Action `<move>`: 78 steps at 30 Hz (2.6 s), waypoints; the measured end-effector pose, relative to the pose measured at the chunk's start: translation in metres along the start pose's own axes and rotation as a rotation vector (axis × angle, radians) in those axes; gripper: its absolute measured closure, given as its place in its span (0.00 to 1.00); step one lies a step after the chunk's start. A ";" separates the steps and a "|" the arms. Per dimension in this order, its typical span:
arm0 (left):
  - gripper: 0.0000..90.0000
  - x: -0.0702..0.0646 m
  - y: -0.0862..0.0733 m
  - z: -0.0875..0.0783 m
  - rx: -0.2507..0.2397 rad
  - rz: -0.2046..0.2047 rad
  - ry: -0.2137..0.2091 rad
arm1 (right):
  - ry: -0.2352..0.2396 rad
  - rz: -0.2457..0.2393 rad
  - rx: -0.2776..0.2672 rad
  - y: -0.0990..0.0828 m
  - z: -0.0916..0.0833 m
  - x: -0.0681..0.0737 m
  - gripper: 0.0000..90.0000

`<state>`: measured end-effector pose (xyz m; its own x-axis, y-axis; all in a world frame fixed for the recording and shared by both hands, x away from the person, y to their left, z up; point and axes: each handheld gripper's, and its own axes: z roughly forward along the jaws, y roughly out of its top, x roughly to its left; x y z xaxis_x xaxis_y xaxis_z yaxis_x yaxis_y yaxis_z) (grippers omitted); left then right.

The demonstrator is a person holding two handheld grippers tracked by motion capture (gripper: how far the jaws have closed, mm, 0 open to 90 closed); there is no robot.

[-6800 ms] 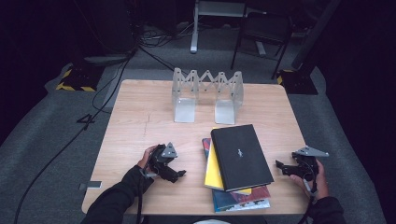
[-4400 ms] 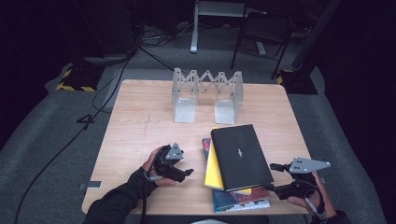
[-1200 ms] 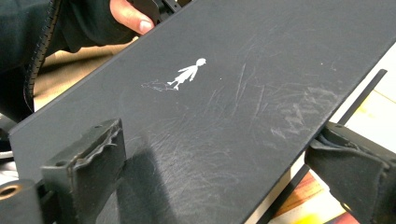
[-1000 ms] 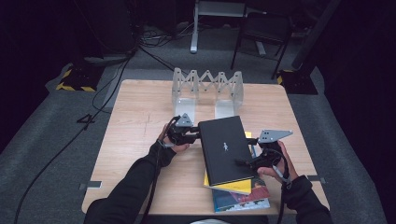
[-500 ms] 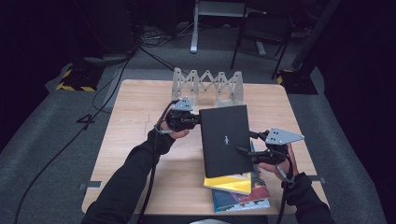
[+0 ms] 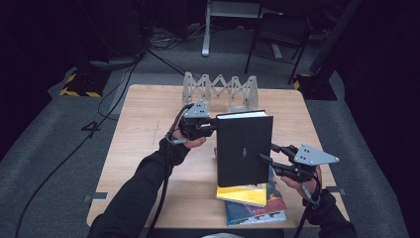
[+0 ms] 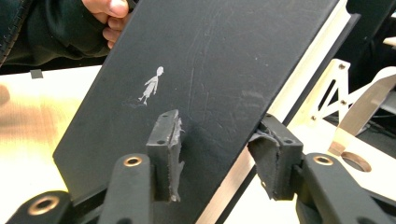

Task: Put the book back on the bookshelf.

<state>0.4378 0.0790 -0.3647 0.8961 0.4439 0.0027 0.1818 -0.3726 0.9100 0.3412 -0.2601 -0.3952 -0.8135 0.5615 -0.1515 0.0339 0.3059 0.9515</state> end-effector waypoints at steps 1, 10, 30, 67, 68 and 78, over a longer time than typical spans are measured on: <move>0.83 -0.001 0.000 -0.001 -0.002 -0.002 0.005 | 0.002 0.000 -0.003 0.000 -0.002 0.000 0.64; 0.72 -0.011 -0.009 -0.007 0.012 0.005 0.053 | 0.007 -0.015 -0.018 -0.002 -0.008 0.004 0.67; 0.26 -0.040 -0.081 -0.004 0.240 0.041 -0.119 | 0.035 -0.049 -0.039 -0.001 -0.014 0.009 0.70; 0.26 -0.082 -0.047 0.023 0.025 0.038 -0.188 | -0.006 -0.139 -0.037 -0.004 -0.024 0.022 0.68; 0.26 -0.080 -0.042 0.021 -0.001 0.031 -0.186 | -0.012 -0.146 -0.033 -0.004 -0.024 0.022 0.68; 0.42 -0.076 -0.029 0.013 -0.025 0.075 -0.228 | -0.038 -0.030 -0.010 -0.021 -0.019 0.009 0.42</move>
<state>0.3693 0.0454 -0.3968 0.9755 0.2192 -0.0199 0.1034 -0.3767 0.9206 0.3226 -0.2761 -0.4115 -0.7914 0.5811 -0.1899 0.0042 0.3157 0.9489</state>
